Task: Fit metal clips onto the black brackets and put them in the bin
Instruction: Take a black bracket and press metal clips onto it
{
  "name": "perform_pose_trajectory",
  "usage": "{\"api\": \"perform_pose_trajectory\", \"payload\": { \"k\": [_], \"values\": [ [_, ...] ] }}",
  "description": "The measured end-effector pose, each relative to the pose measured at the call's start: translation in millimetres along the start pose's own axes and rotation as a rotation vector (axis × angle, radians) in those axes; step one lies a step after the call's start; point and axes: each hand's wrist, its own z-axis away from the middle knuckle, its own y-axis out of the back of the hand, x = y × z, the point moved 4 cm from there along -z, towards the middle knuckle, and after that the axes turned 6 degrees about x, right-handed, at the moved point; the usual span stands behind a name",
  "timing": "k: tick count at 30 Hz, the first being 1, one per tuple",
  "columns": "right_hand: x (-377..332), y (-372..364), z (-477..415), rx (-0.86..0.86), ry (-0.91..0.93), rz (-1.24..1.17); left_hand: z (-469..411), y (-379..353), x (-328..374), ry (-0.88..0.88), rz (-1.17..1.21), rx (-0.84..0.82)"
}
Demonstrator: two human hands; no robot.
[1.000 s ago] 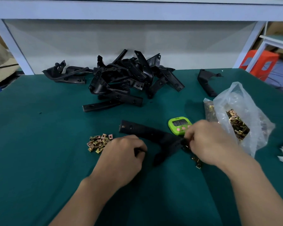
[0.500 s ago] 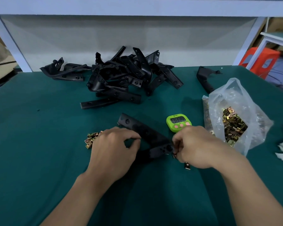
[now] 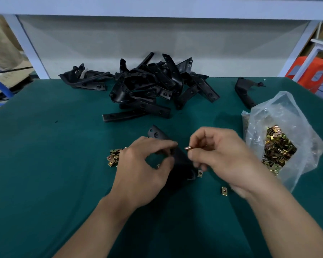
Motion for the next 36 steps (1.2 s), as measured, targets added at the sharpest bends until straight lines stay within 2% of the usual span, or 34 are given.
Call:
{"api": "perform_pose_trajectory", "payload": {
  "k": [2, 5, 8, 12, 15, 17, 20, 22, 24, 25, 28, 32, 36],
  "values": [
    [-0.4, -19.3, 3.9, -0.09, -0.044, -0.342, -0.8, -0.6, 0.6, 0.047, 0.084, -0.007],
    [7.9, -32.6, 0.3, -0.026, -0.154, -0.53, -1.3, -0.9, -0.2, 0.073, 0.125, 0.029],
    [18.3, -33.7, -4.6, 0.049, -0.219, -0.54, -1.4, -2.3, -1.6, 0.06, 0.126, 0.017],
    [21.3, -37.0, -6.2, -0.035, -0.183, -0.46, -2.9, -4.7, -5.0, 0.0, 0.083, -0.02],
    [25.5, -33.6, -10.1, -0.086, -0.204, -0.418, -5.2, -5.4, -12.5, 0.071, 0.057, -0.062],
    [27.5, -31.1, -11.8, -0.108, -0.203, -0.346, -5.7, -7.3, -16.1, 0.131, 0.03, -0.087],
    [27.3, -23.8, -15.2, 0.011, -0.09, -0.168, -6.8, -9.4, -22.6, 0.245, -0.004, -0.034],
    [20.8, -18.4, -14.4, 0.066, 0.127, 0.16, -7.5, -9.7, -27.6, 0.334, 0.071, 0.026],
    [14.1, -23.4, -8.6, -0.048, 0.302, 0.531, -8.1, -7.8, -31.2, 0.417, 0.191, 0.084],
    [12.4, -25.5, -6.4, -0.111, 0.348, 0.631, -8.5, -5.8, -32.6, 0.45, 0.239, 0.117],
    [8.8, -29.2, -4.4, -0.202, 0.402, 0.743, -11.0, 1.1, -37.3, 0.548, 0.365, 0.21],
    [10.9, -36.8, -3.7, -0.282, 0.42, 0.926, -13.6, 6.5, -43.5, 0.632, 0.447, 0.227],
    [7.0, -39.6, 1.2, -0.162, 0.409, 1.11, -14.3, 8.2, -44.7, 0.654, 0.494, 0.212]
  ]
}}
